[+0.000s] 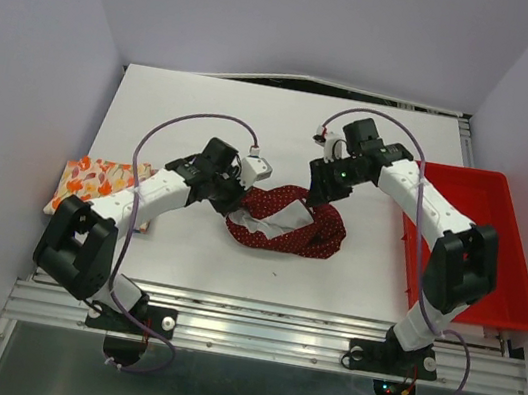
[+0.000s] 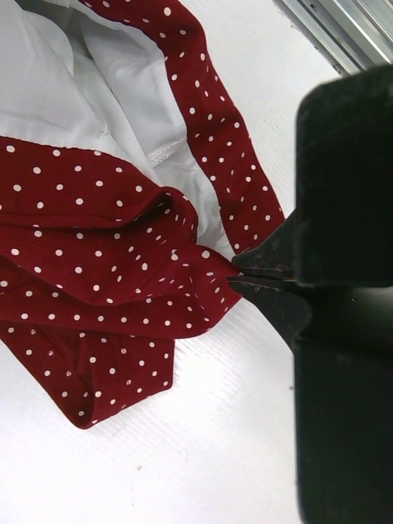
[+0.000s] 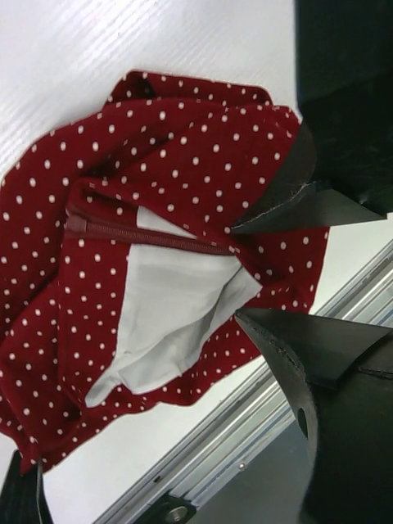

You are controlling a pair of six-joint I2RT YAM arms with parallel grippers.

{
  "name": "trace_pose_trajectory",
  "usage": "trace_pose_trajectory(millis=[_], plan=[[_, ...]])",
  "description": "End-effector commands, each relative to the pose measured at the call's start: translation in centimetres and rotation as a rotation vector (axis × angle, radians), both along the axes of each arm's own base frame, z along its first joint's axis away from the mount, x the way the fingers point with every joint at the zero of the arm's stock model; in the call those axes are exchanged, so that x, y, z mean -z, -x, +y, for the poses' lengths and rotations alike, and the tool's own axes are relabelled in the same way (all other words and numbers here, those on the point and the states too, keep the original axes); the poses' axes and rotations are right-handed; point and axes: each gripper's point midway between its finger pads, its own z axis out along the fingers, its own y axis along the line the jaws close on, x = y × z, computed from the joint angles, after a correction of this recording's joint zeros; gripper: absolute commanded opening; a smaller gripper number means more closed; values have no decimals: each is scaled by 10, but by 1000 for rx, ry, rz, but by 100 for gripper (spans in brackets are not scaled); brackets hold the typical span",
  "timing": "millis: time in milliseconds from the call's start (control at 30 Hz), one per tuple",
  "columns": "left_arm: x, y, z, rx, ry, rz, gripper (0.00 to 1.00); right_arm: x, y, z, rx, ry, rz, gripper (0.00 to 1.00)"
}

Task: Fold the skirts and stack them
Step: Flatten the skirt out

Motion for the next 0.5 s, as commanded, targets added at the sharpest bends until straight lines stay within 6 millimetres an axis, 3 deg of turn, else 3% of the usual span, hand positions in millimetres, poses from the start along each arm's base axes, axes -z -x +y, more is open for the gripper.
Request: trace_pose_trajectory(millis=[0,167,300,467], plan=[[-7,1,2,-13,18,-30,0,-9,5,9,-14,-3,4,47],[-9,0,2,-14,20,-36,0,-1,18,14,-56,26,25,46],[-10,0,3,-18,19,-39,0,11,18,-1,-70,130,-1,41],[-13,-1,6,-25,15,-42,0,19,15,-19,-66,231,-20,45]])
